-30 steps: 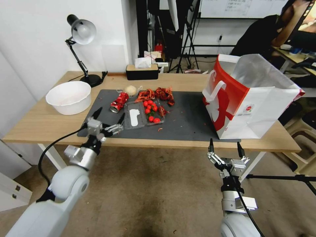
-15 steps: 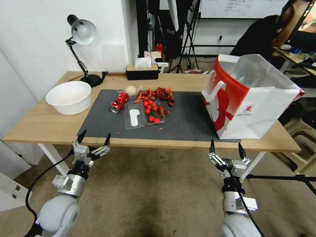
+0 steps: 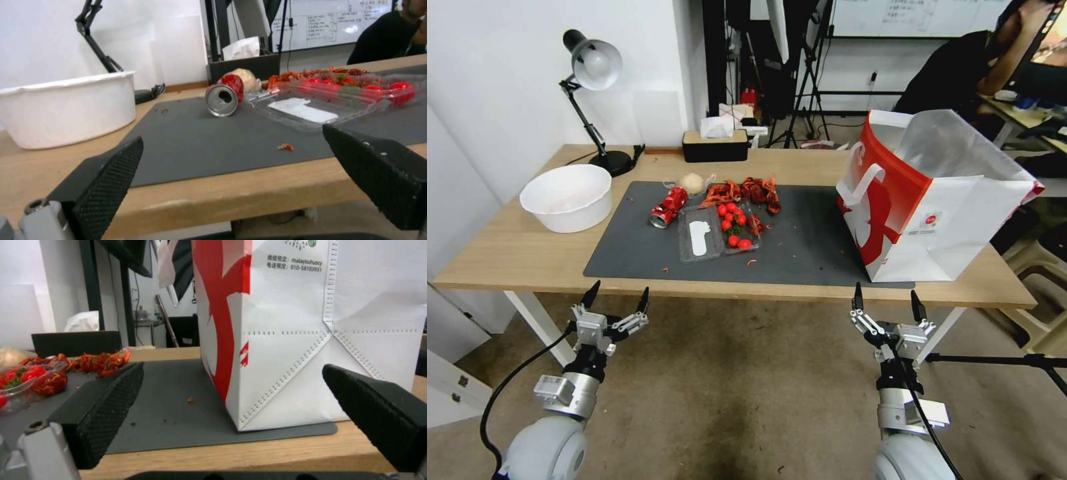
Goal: Pick up the trash from the table and place it into the takeout bag.
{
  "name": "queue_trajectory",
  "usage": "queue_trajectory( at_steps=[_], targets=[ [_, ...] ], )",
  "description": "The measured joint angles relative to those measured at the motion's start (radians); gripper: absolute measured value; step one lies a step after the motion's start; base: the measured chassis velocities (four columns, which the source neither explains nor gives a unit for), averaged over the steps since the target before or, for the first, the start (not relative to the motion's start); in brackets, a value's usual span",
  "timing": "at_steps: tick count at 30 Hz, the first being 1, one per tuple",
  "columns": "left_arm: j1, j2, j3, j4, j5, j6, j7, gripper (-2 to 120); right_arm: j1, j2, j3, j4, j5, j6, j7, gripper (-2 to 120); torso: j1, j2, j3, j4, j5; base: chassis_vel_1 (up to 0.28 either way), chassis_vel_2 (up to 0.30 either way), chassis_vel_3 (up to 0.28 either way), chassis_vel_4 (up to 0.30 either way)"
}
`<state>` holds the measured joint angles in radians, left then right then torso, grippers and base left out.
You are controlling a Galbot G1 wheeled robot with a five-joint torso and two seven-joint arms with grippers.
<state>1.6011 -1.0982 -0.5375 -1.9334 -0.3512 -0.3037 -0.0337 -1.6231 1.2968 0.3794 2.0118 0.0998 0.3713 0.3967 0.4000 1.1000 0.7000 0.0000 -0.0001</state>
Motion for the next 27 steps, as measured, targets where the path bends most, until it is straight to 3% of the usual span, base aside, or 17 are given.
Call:
queue_trajectory(
  at_steps=[13, 27],
  targets=[
    [-0.140, 0.066, 0.062, 0.002, -0.034, 0.095, -0.002, 100, 0.004, 0.005, 0.000, -0.008, -0.001, 0.000, 0.001, 100, 0.000, 0.000, 0.000, -0.0001, 0.0000, 0.000, 0.000, 0.000, 0.000],
    [-0.439, 0.170, 0.215, 0.134, -0.222, 0.258, -0.003, 100, 0.007, 0.010, 0.002, -0.011, -0.002, -0.006, 0.001, 100, 0.000, 0.000, 0.000, -0.0001, 0.0001, 0.000, 0.000, 0.000, 0.000]
  ],
)
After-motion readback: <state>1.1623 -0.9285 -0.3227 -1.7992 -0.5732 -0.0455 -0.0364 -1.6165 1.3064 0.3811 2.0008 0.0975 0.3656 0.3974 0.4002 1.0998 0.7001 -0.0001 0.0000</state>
